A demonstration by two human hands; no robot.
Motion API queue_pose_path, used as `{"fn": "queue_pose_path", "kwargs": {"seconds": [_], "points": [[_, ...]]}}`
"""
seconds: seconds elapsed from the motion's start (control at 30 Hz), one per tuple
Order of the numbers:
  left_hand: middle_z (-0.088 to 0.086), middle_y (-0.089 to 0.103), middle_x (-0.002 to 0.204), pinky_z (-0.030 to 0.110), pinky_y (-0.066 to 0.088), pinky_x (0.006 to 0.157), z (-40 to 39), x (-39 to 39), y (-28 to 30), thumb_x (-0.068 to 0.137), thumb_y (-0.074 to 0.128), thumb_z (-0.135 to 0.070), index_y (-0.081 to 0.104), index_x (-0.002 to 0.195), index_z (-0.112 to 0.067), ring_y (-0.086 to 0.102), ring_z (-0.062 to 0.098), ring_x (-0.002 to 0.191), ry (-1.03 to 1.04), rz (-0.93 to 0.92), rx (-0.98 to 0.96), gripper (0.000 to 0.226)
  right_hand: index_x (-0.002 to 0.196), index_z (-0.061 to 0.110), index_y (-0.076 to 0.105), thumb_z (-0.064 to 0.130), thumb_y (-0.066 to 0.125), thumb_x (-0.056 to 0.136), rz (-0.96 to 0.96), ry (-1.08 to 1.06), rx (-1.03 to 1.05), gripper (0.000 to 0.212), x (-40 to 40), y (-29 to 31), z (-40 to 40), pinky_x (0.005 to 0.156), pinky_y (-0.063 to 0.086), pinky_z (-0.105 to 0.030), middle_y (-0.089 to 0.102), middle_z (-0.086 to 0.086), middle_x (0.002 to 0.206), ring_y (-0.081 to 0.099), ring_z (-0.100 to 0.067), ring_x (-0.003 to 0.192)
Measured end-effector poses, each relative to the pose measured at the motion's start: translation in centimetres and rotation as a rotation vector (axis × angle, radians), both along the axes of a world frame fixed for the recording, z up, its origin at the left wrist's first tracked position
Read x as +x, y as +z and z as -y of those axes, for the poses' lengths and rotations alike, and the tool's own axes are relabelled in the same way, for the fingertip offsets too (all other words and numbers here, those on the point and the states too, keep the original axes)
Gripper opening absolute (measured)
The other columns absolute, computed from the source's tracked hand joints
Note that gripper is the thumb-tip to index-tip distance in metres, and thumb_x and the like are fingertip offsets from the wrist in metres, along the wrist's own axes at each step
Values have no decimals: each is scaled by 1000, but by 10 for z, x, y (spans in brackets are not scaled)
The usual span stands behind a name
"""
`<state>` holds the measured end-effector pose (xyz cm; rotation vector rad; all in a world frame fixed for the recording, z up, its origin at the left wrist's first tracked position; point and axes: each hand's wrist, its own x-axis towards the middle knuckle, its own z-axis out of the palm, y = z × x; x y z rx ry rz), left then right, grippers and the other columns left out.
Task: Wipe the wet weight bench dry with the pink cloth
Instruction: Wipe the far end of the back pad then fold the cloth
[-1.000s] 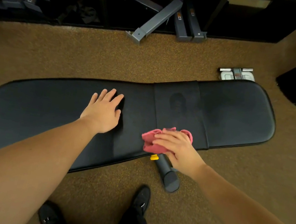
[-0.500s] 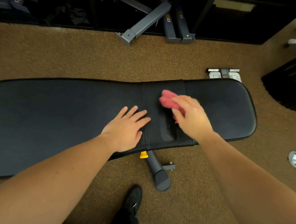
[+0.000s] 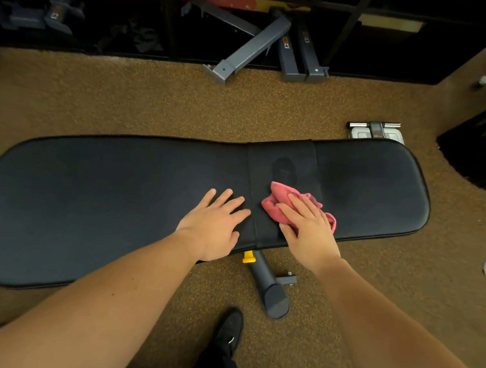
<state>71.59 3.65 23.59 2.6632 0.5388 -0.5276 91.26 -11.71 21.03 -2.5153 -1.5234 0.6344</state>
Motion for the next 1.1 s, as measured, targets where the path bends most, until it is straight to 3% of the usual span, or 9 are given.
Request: {"fn": "queue_pose_path", "kwargs": {"seconds": [0.27, 0.63, 0.7, 0.77, 0.83, 0.87, 0.9, 1.0, 1.1], "points": [[-1, 7, 168, 46, -1, 126, -5, -62, -4, 105, 33, -32, 15, 160, -27, -2, 23, 155, 137, 16, -19, 57, 147, 36, 48, 29, 56, 102, -14, -129, 84, 46, -66, -13, 6, 125, 2, -40, 27, 9, 164, 10, -17, 155], [-4, 13, 167, 38, 1, 126, -24, -171, 0, 105, 34, -28, 19, 159, -27, 2, 18, 155, 379, 30, -114, 56, 145, 37, 50, 27, 53, 103, -266, -300, 84, 43, -204, -10, -32, 125, 8, -54, 23, 18, 162, 3, -12, 156], [-4, 13, 167, 39, 3, 126, -29, -191, 3, 105, 36, -28, 20, 159, -28, 4, 18, 155, 426, 28, -128, 57, 144, 38, 51, 24, 53, 103, -307, -271, 108, 44, -230, -8, -45, 125, 18, -52, 33, 17, 160, 13, -13, 155], [-5, 13, 167, 39, 5, 126, -35, -210, 7, 104, 39, -27, 19, 159, -29, 6, 18, 155, 472, 18, -154, 58, 143, 41, 52, 20, 52, 103, -396, -253, 124, 45, -255, 1, -58, 120, 34, -39, 49, 22, 149, 40, -3, 142], [-5, 14, 167, 39, 9, 126, -42, -225, 16, 102, 44, -27, 19, 158, -30, 12, 19, 154, 548, 42, -218, 62, 138, 32, 56, 18, 49, 105, -557, -341, 103, 36, -275, 22, -74, 83, 58, -25, 73, 10, 111, 69, 3, 91], [-6, 16, 166, 38, 14, 125, -46, -230, 21, 101, 47, -25, 20, 158, -31, 17, 19, 152, 605, 77, -282, 64, 133, 26, 58, 19, 49, 106, -613, -377, 95, 29, -283, 33, -81, 64, 58, -21, 73, 4, 92, 69, 0, 69], [-7, 18, 166, 35, 19, 123, -51, -235, 29, 99, 50, -22, 21, 158, -31, 23, 18, 150, 666, 125, -358, 66, 128, 22, 59, 19, 49, 106, -646, -379, 110, 24, -290, 44, -90, 55, 53, -16, 71, 5, 83, 67, 1, 62], [-7, 24, 163, 21, 24, 113, -65, -250, 55, 95, 55, -8, 18, 159, -34, 29, 13, 147, 747, 271, -523, 79, 114, 27, 58, 19, 52, 105, -675, -321, 172, 13, -303, 79, -115, 59, 47, -8, 67, 11, 89, 66, 5, 73], [-11, 41, 152, 15, 41, 100, -83, -259, 88, 91, 62, -8, 20, 157, -41, 51, 1, 128, 752, 412, -618, 85, 108, 31, 61, 20, 57, 102, -774, -273, 231, 14, -305, 124, -144, 78, 55, -23, 72, 7, 99, 70, -8, 90]]}}
